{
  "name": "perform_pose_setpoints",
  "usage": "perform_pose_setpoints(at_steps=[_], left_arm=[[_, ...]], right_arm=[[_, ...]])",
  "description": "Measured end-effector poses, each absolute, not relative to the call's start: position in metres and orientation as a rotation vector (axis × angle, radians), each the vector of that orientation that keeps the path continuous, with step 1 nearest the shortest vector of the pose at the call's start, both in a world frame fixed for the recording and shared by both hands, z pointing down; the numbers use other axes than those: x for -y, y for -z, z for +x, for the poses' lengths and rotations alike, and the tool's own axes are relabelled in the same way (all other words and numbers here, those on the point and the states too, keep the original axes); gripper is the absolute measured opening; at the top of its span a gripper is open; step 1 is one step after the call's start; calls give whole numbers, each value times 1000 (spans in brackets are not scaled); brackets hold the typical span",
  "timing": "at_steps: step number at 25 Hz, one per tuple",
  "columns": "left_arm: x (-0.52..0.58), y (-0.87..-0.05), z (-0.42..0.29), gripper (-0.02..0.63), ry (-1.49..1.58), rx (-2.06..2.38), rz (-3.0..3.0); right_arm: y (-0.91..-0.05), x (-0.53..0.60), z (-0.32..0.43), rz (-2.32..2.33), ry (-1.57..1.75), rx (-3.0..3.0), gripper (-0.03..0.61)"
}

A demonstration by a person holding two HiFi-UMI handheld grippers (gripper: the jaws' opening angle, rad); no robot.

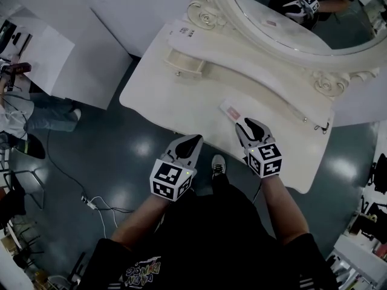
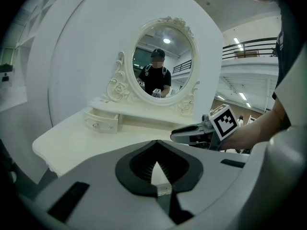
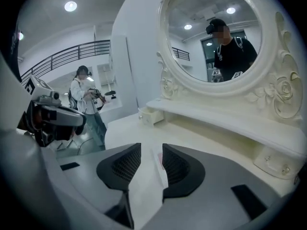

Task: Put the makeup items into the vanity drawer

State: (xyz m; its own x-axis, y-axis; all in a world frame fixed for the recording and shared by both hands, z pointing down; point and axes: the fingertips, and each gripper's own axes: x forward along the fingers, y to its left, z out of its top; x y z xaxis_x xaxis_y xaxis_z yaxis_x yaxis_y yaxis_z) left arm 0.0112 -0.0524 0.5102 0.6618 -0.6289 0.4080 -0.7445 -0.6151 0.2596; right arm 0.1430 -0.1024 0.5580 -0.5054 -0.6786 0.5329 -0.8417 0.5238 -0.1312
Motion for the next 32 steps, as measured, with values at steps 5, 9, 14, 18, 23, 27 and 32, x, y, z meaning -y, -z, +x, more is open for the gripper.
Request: perform_pose_setpoints(at_steps=[5,9,14,18,23,27,32], left_arm=[[55,-516,15,8,-405,1092,2449],[54,-520,16,8,-408,1116,2422],[52,-523,14,8,-405,1143,2389],[53,-525,12,8,-397,1161,2372],[54,-525,12,8,-396,1176,2357],[54,-527,11,8,-396,1184,2348],[54,-526,13,8,-393,1188,2344]], right_arm=[[-594,115,144,1114,-551,2280,237],[-617,124,147,1046,-548,2229,258],[-635,130,145,983,-533,2197,265],[-646,135,145,963,-542,2180,268],[-656,138,145,941,-554,2163,268],[-658,138,147,930,-494,2151,267],[-659,138,147,920,-472,2144,250]])
